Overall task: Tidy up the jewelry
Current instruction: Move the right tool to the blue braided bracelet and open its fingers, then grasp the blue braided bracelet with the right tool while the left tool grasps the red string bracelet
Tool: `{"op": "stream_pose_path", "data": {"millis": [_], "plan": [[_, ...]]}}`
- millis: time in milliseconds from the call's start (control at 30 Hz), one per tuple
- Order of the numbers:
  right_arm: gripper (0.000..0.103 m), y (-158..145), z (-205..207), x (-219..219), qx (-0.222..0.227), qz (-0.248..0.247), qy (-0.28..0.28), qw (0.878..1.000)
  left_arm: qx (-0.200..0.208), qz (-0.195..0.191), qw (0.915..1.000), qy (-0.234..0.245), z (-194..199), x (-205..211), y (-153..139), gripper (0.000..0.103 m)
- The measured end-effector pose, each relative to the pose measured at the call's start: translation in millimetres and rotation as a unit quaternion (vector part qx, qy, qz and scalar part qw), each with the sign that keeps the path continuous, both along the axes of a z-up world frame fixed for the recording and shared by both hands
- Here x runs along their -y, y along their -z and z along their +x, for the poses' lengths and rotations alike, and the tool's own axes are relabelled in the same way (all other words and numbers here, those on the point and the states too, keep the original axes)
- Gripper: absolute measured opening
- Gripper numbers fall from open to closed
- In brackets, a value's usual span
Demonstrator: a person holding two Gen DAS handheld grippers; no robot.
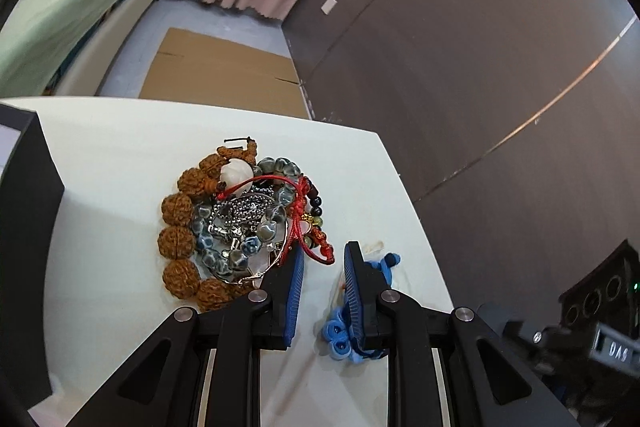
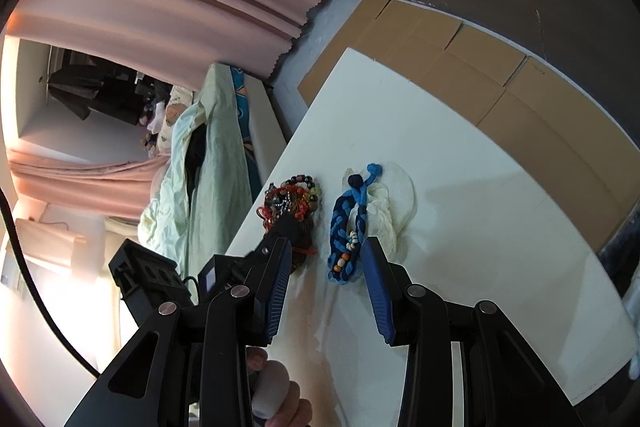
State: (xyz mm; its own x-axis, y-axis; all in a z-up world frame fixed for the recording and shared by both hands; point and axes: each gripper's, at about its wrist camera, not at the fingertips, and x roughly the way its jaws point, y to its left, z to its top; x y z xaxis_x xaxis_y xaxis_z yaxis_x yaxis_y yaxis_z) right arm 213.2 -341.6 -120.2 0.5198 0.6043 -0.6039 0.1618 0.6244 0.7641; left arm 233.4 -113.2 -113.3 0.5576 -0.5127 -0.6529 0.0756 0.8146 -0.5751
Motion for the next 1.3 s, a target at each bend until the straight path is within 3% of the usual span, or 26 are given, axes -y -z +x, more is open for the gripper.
{"op": "stream_pose_path", "data": {"millis": [133,233,567,933,1033,1200,1300], "plan": [[0.039,3,3,-7,-0.005,-0.006,-0.007,1.000,-0.012,-0.019,0.9997,-0.010,2,-1,6,0.019],[0.039,5,5,-12,-0.008,-0.012,-0.010,1.000,-0.013,-0.016,0.9995,-0.026,0,-7,8,0.003],[0.039,11,12,-25,-0.019,-0.024,-0.020,0.999,0.032,-0.043,0.9984,-0.020,-17,-24,-24,0.001],[0.039,27,21,-39,-0.054,-0.084,-0.017,0.995,0.085,-0.056,0.9948,0.000,-40,-46,-63,0.001],[0.024,29,22,-41,-0.057,-0.103,-0.014,0.993,0.096,-0.056,0.9938,-0.001,-49,-55,-71,0.001],[0.016,24,11,-34,-0.044,-0.084,-0.001,0.996,0.106,-0.051,0.9931,-0.011,-62,-73,-79,0.001],[0.015,10,3,-34,-0.006,-0.073,-0.004,0.997,0.114,-0.050,0.9920,-0.019,-69,-84,-85,0.001]]}}
